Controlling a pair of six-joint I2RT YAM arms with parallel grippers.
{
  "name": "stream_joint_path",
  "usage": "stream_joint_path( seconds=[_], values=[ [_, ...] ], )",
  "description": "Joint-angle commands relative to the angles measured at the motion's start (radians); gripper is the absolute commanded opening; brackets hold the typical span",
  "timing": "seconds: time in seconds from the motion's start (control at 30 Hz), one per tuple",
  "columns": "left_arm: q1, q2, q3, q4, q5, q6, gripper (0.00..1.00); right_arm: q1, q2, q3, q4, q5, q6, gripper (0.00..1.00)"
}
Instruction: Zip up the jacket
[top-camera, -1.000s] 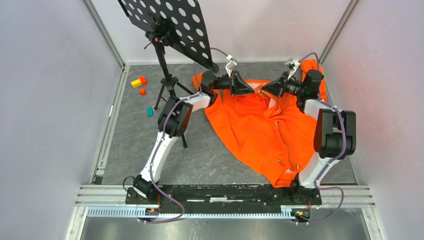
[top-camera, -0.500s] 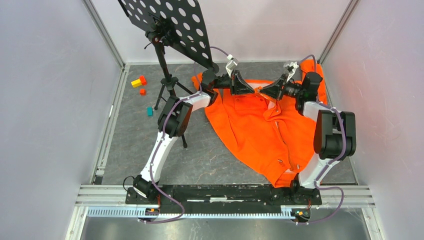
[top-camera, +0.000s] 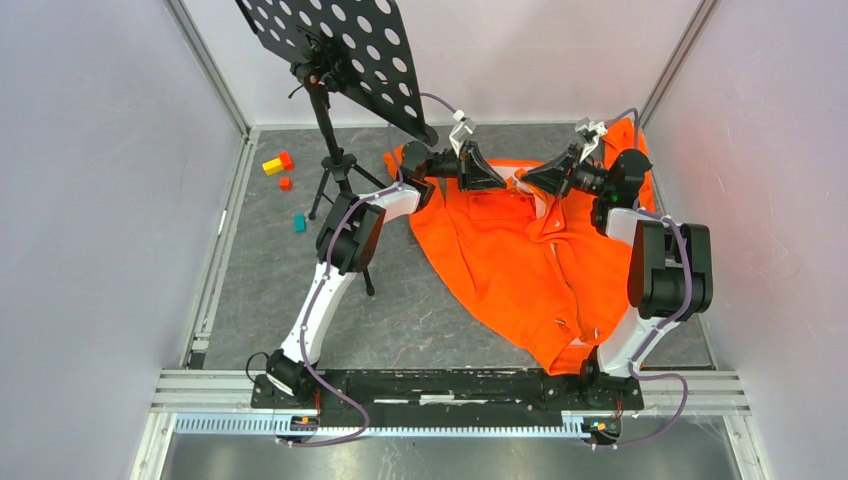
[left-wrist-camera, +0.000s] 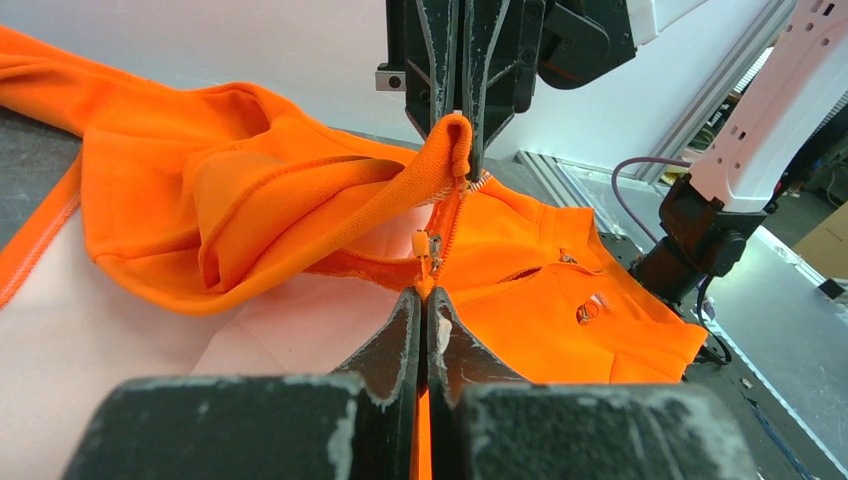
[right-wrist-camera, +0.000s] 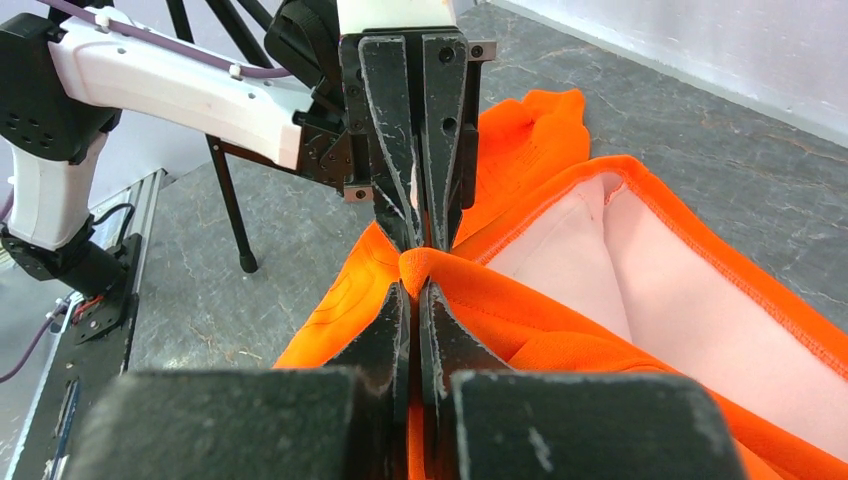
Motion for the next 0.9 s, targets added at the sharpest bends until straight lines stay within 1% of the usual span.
stream_joint_path(
  seconds=[0.0,0.07,0.1,0.17,0.2,0.23,0.27,0.37,0.47,0.7,0.87],
  values=[
    [0.005,0.012,0.051,0.062,0.013,0.024,0.02,0.000,-0.006,0.000,0.065,-0.017,0.019,0.00],
    [0.005,0.012,0.051,0.080,0.015,0.009,0.02,-0.001,-0.004,0.007,0.012,-0.004,-0.022,0.00],
    [0.007,0.012,0.049,0.093,0.016,0.000,0.02,-0.002,-0.006,0.017,-0.066,0.006,-0.081,0.00],
    [0.006,0.012,0.049,0.110,0.014,-0.015,0.02,0.000,-0.014,0.065,-0.310,0.034,-0.272,0.00],
    [0.007,0.012,0.049,0.115,0.012,-0.019,0.02,0.002,-0.016,0.101,-0.478,0.057,-0.403,0.00],
    [0.007,0.012,0.049,0.122,0.011,-0.025,0.02,0.006,-0.014,0.136,-0.596,0.063,-0.481,0.00],
    [0.007,0.012,0.050,0.128,0.011,-0.029,0.02,0.009,-0.013,0.142,-0.613,0.062,-0.496,0.00],
    [0.007,0.015,0.056,0.135,0.012,-0.037,0.02,0.010,-0.024,0.101,-0.474,0.059,-0.398,0.00],
    [0.006,0.017,0.056,0.135,0.011,-0.037,0.02,0.010,-0.030,0.084,-0.409,0.052,-0.346,0.00],
    [0.007,0.020,0.056,0.118,0.007,-0.021,0.02,0.007,-0.060,0.062,-0.374,0.056,-0.327,0.00],
    [0.009,0.015,0.055,0.076,-0.004,0.021,0.02,0.001,-0.084,0.043,-0.342,0.060,-0.307,0.00]
  ],
)
